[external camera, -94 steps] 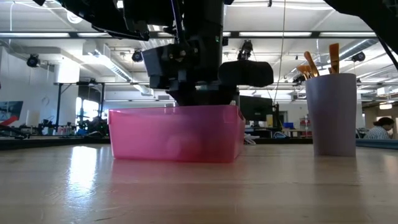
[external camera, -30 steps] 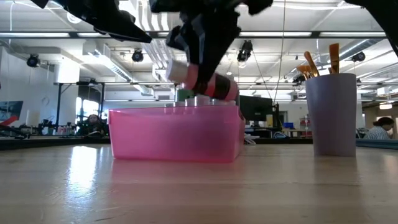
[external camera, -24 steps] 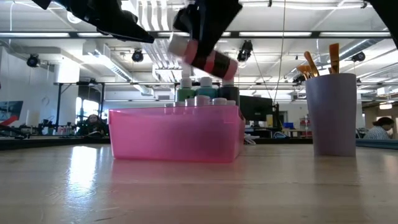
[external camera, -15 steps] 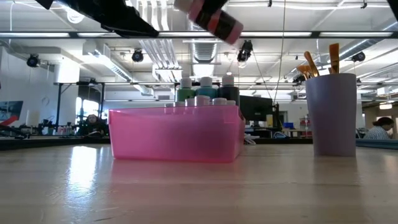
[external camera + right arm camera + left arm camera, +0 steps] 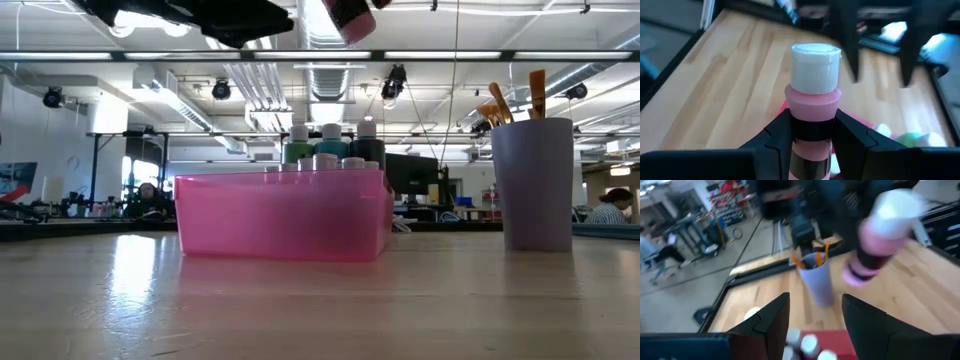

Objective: Pick & Place Paint Supplies
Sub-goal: Put the small pink paint bottle into the red bin

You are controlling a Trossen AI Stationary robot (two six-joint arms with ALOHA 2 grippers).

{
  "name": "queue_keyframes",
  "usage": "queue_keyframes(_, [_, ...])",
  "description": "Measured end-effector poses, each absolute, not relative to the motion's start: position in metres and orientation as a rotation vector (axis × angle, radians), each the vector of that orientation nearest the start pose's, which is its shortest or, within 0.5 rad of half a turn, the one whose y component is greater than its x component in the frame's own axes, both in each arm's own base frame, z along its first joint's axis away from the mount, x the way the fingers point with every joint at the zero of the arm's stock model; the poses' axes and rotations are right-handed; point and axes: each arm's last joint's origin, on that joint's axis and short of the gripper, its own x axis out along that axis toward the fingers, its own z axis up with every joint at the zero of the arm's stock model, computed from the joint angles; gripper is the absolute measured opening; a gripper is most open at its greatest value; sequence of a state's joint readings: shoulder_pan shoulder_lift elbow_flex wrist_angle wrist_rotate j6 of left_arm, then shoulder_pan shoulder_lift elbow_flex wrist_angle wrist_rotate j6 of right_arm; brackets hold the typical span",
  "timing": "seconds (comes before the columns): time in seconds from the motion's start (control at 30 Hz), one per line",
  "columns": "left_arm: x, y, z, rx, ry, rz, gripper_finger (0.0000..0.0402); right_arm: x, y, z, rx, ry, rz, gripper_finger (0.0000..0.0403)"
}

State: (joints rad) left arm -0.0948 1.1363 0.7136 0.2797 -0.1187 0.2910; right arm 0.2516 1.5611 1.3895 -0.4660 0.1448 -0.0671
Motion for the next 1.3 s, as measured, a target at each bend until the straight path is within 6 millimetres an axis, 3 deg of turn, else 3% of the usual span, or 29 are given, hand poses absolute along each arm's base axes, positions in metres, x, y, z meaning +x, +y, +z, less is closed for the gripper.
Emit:
queue_keyframes(0.23, [0.273,-0.024,0.279,0.322,0.012,-0.034,0.0186,0.303,0.073,0.302,-0.211,0.358,0.11,0.0107])
queue_keyframes(0.47, [0.29,-0.027,0.272,0.314,-0.024,-0.059,0.0186,0.279,0.065,0.281,-0.215,0.346,0.06,0.0107])
queue_keyframes(0.8, [0.324,-0.033,0.275,0.316,-0.004,-0.094,0.0186,0.276,0.064,0.268,-0.275,0.388,0.028,0.0107])
queue_keyframes(1.3, [0.327,-0.035,0.276,0.311,-0.011,-0.166,0.0186,0.277,0.063,0.273,-0.306,0.344,0.016,0.0107])
